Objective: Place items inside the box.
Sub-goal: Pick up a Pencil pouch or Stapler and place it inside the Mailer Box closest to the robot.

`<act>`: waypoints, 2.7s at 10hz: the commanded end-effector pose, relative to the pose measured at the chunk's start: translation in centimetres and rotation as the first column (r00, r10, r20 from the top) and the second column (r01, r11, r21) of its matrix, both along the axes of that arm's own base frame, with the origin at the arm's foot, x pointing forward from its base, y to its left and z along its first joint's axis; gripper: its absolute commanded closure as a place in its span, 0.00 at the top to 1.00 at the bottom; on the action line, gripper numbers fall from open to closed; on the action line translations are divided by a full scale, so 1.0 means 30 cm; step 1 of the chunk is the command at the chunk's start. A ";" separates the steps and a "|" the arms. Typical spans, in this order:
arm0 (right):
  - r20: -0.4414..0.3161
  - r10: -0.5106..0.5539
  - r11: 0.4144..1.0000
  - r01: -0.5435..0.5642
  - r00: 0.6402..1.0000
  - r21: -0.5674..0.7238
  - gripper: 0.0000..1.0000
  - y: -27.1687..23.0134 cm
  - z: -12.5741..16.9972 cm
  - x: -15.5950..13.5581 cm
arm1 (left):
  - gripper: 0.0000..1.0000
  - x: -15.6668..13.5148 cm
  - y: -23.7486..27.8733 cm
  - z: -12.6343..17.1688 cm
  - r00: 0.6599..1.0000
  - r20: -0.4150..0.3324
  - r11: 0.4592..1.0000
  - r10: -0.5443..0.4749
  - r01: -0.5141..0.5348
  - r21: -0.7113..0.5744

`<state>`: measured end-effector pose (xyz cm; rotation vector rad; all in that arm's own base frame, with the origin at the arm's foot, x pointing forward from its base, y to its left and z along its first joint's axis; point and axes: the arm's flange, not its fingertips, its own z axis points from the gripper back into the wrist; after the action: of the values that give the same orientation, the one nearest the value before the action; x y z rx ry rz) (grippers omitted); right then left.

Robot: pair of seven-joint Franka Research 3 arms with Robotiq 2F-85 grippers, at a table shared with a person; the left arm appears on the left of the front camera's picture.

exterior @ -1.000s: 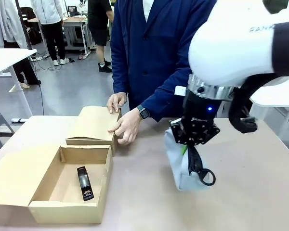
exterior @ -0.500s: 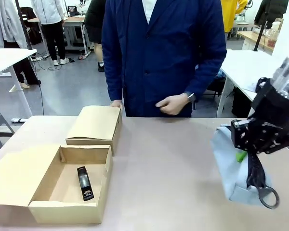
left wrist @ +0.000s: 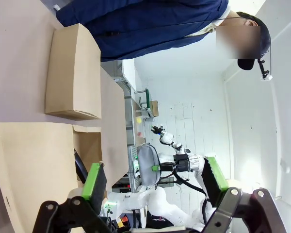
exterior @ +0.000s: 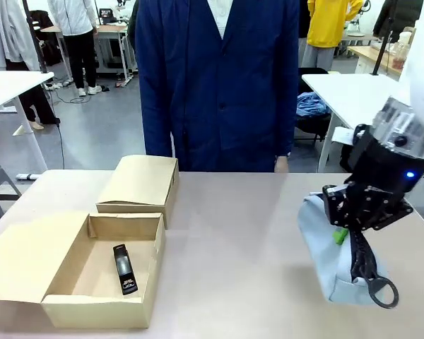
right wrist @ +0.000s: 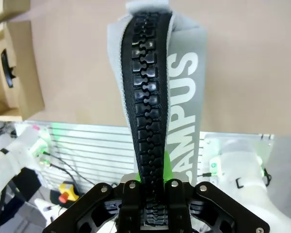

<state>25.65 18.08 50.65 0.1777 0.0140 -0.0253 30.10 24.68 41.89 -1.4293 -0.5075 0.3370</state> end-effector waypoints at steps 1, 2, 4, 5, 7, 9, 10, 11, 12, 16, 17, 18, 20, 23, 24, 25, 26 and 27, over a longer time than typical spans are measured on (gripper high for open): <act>0.015 0.098 0.995 -0.098 0.995 -0.014 0.00 0.108 0.022 0.077 | 1.00 -0.001 -0.004 0.001 1.000 0.019 1.000 -0.011 0.011 0.005; 0.012 0.137 0.990 -0.138 0.990 0.017 0.00 0.188 0.026 0.115 | 1.00 -0.001 -0.004 0.001 1.000 0.019 1.000 -0.011 0.011 0.005; 0.058 0.162 0.983 -0.166 0.985 0.079 0.00 0.505 0.051 0.204 | 1.00 -0.001 -0.004 0.001 1.000 0.019 1.000 -0.011 0.011 0.005; 0.087 0.113 0.983 -0.124 0.990 0.133 0.00 0.738 0.040 0.226 | 1.00 -0.001 -0.004 0.001 1.000 0.019 1.000 -0.011 0.011 0.005; 0.109 0.082 0.979 -0.101 0.991 0.179 0.00 1.055 -0.046 0.212 | 1.00 -0.001 -0.004 0.001 1.000 0.019 1.000 -0.011 0.011 0.005; 0.156 0.076 0.976 -0.105 0.985 0.190 0.00 1.099 -0.096 0.181 | 1.00 -0.001 -0.004 0.001 1.000 0.019 1.000 -0.011 0.011 0.005; 0.077 0.109 0.962 -0.125 0.991 0.245 0.00 1.055 -0.056 0.132 | 1.00 -0.001 -0.004 0.001 1.000 0.019 1.000 -0.011 0.011 0.005; 0.077 0.109 0.962 -0.125 0.991 0.245 0.00 1.055 -0.056 0.132 | 1.00 -0.001 -0.004 0.001 1.000 0.019 1.000 -0.011 0.011 0.005; 0.089 0.108 0.962 -0.127 0.990 0.240 0.11 1.112 -0.129 0.139 | 1.00 -0.001 -0.004 0.001 1.000 0.019 1.000 -0.011 0.011 0.005; 0.101 0.133 0.967 -0.151 0.986 0.204 0.11 1.278 -0.140 0.174 | 1.00 -0.001 -0.004 0.001 1.000 0.019 1.000 -0.011 0.011 0.005; 0.072 0.151 0.966 -0.162 0.986 0.202 0.11 1.320 -0.170 0.192 | 1.00 -0.001 -0.004 0.001 1.000 0.019 1.000 -0.011 0.011 0.005; 0.049 0.156 0.965 -0.163 0.987 0.204 0.11 1.347 -0.199 0.205 | 1.00 -0.001 -0.004 0.001 1.000 0.019 1.000 -0.011 0.011 0.005; 0.009 0.172 0.970 -0.171 0.985 0.172 0.11 1.386 -0.266 0.232 | 1.00 -0.001 -0.004 0.001 1.000 0.019 1.000 -0.011 0.011 0.005; -0.069 0.164 0.974 -0.150 0.984 0.173 0.11 1.376 -0.360 0.253 | 1.00 -0.001 -0.004 0.001 1.000 0.019 1.000 -0.011 0.011 0.005; -0.084 0.161 0.976 -0.146 0.983 0.163 0.11 1.371 -0.379 0.259 | 1.00 -0.001 -0.004 0.001 1.000 0.019 1.000 -0.011 0.011 0.005; -0.094 0.160 0.976 -0.143 0.983 0.164 0.11 1.366 -0.396 0.268 | 1.00 -0.001 -0.004 0.001 1.000 0.019 1.000 -0.011 0.011 0.005; -0.105 0.161 0.974 -0.141 0.981 0.175 0.11 1.360 -0.408 0.279 | 1.00 -0.001 -0.004 0.001 1.000 0.019 1.000 -0.011 0.011 0.005; -0.112 0.164 0.974 -0.143 0.980 0.179 0.11 1.356 -0.418 0.285 | 1.00 -0.001 -0.004 0.001 1.000 0.019 1.000 -0.011 0.011 0.005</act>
<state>34.00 58.73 38.16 0.3410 0.1325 0.1197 30.13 24.69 41.84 -1.4294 -0.5062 0.3374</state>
